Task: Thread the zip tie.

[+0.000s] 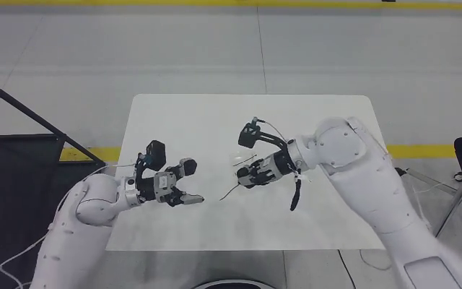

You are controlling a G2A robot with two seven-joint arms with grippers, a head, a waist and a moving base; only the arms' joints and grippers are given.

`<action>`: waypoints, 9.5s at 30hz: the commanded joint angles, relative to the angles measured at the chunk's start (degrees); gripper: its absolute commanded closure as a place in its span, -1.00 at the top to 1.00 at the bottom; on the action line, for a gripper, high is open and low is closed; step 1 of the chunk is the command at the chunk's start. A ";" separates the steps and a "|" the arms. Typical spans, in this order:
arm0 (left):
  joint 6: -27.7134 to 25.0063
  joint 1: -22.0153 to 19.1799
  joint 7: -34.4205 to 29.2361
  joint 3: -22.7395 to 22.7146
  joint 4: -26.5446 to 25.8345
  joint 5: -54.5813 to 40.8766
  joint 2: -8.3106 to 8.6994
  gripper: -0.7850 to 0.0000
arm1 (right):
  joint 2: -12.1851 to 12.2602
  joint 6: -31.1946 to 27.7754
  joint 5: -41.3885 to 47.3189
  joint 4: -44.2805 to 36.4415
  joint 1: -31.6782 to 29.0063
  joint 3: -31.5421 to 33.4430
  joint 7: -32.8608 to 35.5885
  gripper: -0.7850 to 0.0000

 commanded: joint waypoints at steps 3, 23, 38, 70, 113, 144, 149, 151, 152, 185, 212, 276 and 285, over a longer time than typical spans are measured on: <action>0.00 -0.11 0.01 0.13 0.26 0.01 0.08 1.00 | -0.11 -0.07 0.13 0.41 0.37 -0.33 -0.09 -1.00; 0.00 -4.05 3.32 7.98 1.82 -3.97 -0.14 0.79 | -1.06 -1.91 2.50 1.96 2.42 -3.29 -1.58 -1.00; 0.00 -9.86 -3.11 14.72 6.12 -12.88 1.03 -0.01 | -1.74 -3.54 5.63 4.12 5.24 -6.54 -0.42 -1.00; 0.00 -12.48 -1.73 19.33 7.80 -14.45 2.87 -0.87 | -2.98 -3.29 6.10 7.04 8.03 -9.20 -1.21 -1.00; 3.97 -10.56 18.16 15.85 10.26 -10.73 2.66 -1.00 | 1.63 -3.61 -4.44 -3.33 -8.48 2.11 -19.58 1.00; 4.83 -10.31 31.29 17.57 12.37 -2.01 -0.41 -1.00 | -3.24 -8.13 -0.27 8.62 -2.38 -7.46 -25.43 -0.16; 4.60 -10.28 31.20 17.33 12.46 -1.90 -0.58 -1.00 | -3.56 -8.53 0.20 9.58 -2.04 -7.47 -25.50 -0.38; 4.53 -10.27 31.13 17.20 12.51 -1.89 -0.64 -1.00 | -3.66 -8.53 0.31 9.88 -1.95 -7.45 -25.36 -0.55; 4.48 -10.27 31.08 17.14 12.56 -1.90 -0.66 -1.00 | -3.71 -8.50 0.40 9.97 -1.92 -7.46 -25.28 -0.72; 4.23 -9.70 32.24 15.23 13.16 -1.43 -1.68 -1.00 | -4.12 -8.49 1.07 10.00 -3.65 -5.61 -24.80 -0.64; 4.51 -9.38 32.08 14.78 13.27 -0.82 -2.57 -1.00 | -6.00 -9.72 3.44 13.66 -1.38 -7.39 -22.90 -1.00; 3.12 -8.69 30.71 11.53 13.22 -2.19 -3.39 -1.00 | -5.43 -6.69 0.00 13.29 -2.96 -2.41 -19.71 0.95; 3.75 -6.82 33.54 9.18 11.84 1.87 -3.36 -1.00 | -1.21 6.38 -13.35 2.40 -10.82 6.89 -19.78 1.00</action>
